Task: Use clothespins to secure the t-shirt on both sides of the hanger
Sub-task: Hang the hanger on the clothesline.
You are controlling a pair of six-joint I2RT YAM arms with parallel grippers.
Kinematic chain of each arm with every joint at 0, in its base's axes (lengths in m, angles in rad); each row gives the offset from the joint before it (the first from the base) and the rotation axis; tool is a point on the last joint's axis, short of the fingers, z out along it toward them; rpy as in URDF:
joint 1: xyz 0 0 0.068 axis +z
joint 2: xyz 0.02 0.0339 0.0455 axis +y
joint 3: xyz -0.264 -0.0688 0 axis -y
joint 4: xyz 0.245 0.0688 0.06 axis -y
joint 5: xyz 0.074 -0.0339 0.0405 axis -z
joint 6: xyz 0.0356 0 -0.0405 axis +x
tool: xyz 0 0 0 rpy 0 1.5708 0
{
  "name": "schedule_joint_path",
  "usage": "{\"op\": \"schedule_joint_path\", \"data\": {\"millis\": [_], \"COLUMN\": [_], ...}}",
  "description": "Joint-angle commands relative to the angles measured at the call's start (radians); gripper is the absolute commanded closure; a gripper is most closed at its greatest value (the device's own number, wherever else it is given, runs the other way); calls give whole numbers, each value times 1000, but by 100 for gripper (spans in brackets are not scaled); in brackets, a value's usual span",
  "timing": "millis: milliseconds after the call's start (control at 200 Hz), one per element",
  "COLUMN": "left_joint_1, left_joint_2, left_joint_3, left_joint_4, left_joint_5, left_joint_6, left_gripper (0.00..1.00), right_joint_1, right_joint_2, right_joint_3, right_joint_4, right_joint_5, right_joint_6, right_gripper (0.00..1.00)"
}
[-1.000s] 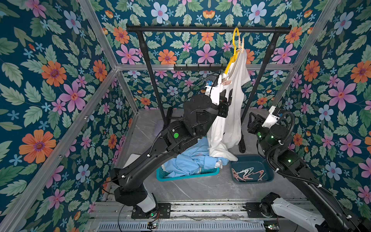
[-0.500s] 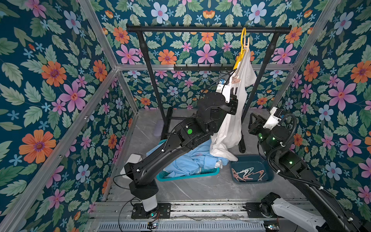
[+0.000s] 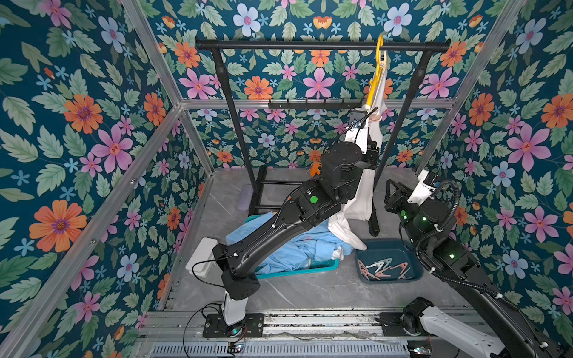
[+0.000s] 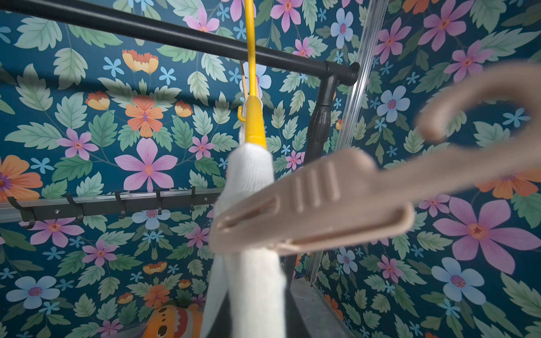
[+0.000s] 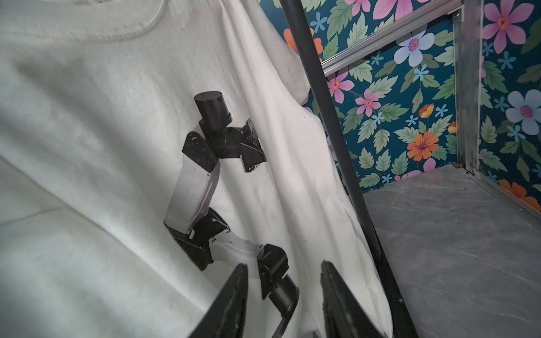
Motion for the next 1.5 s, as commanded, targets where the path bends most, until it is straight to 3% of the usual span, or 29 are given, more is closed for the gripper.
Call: {"op": "schedule_joint_path", "data": {"millis": [0,470,1496], "left_joint_1": [0,13,73], "left_joint_2": [20,167,258], "left_joint_3": [15,110,158], "left_joint_4": [162,297,233], "left_joint_5": [-20,-89,-50], "left_joint_6": [36,62,19], "left_gripper": [100,100,100], "right_joint_1": [0,1,1], "right_joint_2": [-13,-89,-172], "right_joint_3": [-5,-23,-73], "right_joint_4": [-6,-71,-154], "right_joint_5": [-14,-92,-119], "right_joint_6": [16,41,77], "right_gripper": [58,58,61]}}
